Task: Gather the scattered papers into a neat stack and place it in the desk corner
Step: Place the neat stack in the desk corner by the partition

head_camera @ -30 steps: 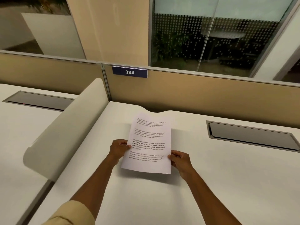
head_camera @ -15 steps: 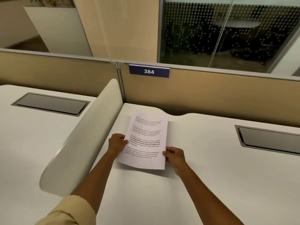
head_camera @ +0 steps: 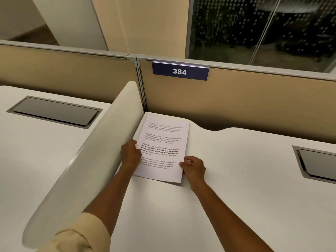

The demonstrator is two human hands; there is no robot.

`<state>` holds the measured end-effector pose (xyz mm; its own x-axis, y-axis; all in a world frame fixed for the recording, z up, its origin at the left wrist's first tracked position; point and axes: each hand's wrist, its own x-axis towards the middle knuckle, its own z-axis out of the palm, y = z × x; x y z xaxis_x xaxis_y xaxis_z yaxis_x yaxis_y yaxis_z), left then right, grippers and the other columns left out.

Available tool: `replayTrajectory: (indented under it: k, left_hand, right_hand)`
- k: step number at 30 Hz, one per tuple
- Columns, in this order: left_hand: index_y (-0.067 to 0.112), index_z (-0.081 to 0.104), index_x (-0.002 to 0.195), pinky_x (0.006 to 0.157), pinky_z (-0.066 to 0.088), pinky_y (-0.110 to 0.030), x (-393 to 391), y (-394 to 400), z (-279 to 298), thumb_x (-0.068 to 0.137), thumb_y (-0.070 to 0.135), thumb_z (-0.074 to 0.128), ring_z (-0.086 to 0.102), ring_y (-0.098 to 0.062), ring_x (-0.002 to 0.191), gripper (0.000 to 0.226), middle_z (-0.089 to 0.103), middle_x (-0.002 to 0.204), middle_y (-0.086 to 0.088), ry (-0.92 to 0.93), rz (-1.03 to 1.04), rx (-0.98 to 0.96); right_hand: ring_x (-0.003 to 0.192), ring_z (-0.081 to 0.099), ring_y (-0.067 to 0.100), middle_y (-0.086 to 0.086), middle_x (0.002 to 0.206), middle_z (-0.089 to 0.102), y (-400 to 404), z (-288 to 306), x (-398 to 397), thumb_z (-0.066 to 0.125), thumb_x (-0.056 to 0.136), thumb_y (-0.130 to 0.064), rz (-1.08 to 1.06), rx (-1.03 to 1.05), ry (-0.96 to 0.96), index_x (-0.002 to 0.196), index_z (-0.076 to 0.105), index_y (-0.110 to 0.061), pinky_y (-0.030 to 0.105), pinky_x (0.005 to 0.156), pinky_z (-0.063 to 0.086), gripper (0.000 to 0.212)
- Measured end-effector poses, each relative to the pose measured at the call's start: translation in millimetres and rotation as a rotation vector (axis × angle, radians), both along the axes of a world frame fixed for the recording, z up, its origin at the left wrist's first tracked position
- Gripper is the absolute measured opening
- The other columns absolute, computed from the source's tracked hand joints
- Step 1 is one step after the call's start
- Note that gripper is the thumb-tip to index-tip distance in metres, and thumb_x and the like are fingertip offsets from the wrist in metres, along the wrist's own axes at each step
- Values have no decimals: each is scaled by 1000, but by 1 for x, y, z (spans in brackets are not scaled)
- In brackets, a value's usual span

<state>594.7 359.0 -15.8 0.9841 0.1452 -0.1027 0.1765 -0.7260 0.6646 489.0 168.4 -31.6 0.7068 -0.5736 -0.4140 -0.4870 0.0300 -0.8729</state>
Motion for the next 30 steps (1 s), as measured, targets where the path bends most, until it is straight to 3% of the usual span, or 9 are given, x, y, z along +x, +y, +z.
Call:
replayTrajectory:
  k: [4,8,12,18,22,30]
  left_hand:
    - [-6,64,105,86,49,-41,9,-5,-3,83,-6,55,62,-41,101,23,68,107,-25,-65,-44,120]
    - [-8,65,102,85,49,-46,17,-7,-6,83,-10,50,61,-43,100,25,68,106,-26,-88,-91,225]
    - [-5,64,84,76,51,-46,23,-5,-11,78,-13,39,61,-45,89,27,68,93,-26,-93,-135,309]
    - [-5,63,93,80,45,-42,25,-6,-11,79,-14,36,55,-43,95,31,65,98,-27,-63,-149,383]
    - [-6,62,96,82,46,-44,22,-7,-12,80,-12,36,52,-41,102,31,64,102,-26,-46,-148,403]
    - [-6,64,94,80,50,-43,20,-9,-8,82,-9,41,58,-42,100,26,66,103,-26,-18,-136,414]
  right_hand:
    - [81,67,19,8,93,75,3,-2,12,71,81,-4,32,-84,0,104,72,-7,29,83,56,22]
    - [77,64,22,5,83,72,8,-3,21,69,83,-8,102,-181,18,87,70,-6,28,74,52,4]
    - [84,66,23,6,95,73,14,-4,26,66,84,-14,214,-262,31,95,71,-7,30,75,54,14]
    - [91,63,23,8,104,64,15,-8,27,65,86,-19,281,-351,44,105,70,-11,29,79,51,21]
    - [84,57,20,7,101,58,16,-10,27,64,87,-19,297,-384,62,93,66,-14,23,73,42,9]
    - [113,57,26,11,126,51,17,-15,28,59,92,-24,384,-502,117,134,54,-8,31,97,47,44]
